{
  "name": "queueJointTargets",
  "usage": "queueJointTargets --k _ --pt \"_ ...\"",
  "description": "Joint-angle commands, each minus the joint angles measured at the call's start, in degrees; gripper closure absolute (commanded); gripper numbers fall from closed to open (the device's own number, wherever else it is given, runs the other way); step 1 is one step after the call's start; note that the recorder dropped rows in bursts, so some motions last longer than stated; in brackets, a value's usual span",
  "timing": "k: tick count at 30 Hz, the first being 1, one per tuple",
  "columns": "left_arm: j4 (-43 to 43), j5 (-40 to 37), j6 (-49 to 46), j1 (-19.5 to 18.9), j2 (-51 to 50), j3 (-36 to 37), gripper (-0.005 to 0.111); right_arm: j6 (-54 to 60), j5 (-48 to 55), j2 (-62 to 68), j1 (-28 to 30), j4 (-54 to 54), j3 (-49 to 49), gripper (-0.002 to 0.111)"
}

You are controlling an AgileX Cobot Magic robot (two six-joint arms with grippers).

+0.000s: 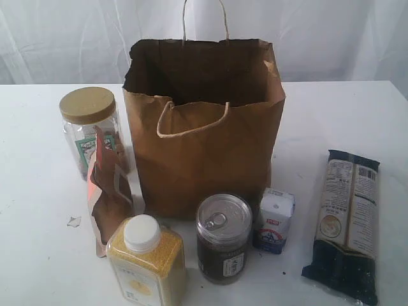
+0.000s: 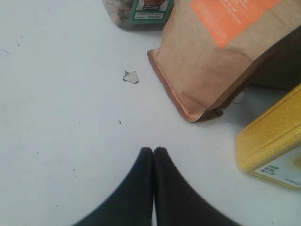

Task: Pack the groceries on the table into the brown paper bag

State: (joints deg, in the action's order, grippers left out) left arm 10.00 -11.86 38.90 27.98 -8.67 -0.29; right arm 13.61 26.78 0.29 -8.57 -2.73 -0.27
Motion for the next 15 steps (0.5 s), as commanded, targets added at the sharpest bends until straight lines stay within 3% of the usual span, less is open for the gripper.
queueJointTargets --k 1,9,15 --pt "0.05 0.0 -0.14 0.13 0.0 0.29 0.107 0.67 -0.23 -0.29 -0.12 -0.36 0.27 0.108" --pt "0.05 0.26 -0.17 0.13 0.0 0.29 0.107 0.67 -0.23 -0.29 -0.12 -0.36 0.27 0.108" --pt "0.05 13.96 -0.17 0.13 0.0 0.29 0.107 0.67 -0.23 -0.29 -0.12 -0.36 0.27 0.108"
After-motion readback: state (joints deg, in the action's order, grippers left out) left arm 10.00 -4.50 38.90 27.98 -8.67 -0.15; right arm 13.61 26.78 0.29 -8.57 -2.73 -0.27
